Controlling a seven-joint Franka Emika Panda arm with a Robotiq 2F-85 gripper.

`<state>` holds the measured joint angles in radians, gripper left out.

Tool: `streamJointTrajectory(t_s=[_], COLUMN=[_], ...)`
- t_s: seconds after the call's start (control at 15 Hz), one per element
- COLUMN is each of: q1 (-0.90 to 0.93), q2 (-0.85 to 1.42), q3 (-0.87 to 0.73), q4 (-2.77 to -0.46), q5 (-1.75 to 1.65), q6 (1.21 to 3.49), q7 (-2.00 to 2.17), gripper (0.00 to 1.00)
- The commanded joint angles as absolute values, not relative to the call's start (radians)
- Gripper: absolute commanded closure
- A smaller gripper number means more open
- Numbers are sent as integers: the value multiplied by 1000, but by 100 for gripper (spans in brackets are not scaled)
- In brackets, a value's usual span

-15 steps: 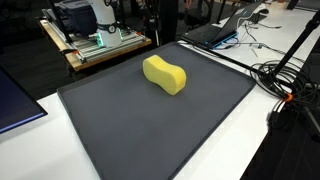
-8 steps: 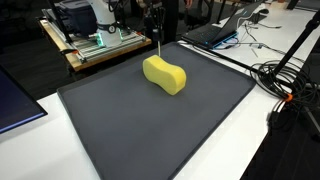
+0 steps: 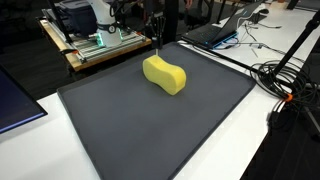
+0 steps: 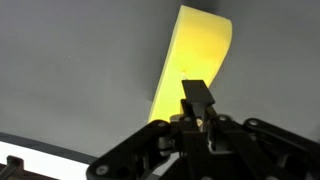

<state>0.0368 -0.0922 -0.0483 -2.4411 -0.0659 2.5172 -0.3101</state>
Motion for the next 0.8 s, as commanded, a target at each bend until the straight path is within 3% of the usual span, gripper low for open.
streamJointTrajectory(t_s=[0.0, 0.73], q1=[18, 23], q2=[-51, -24], q3=[-34, -25], q4=[-2424, -2459], q5=[-117, -127], q6=[2527, 2533], q7=[-267, -258], gripper=[97, 97])
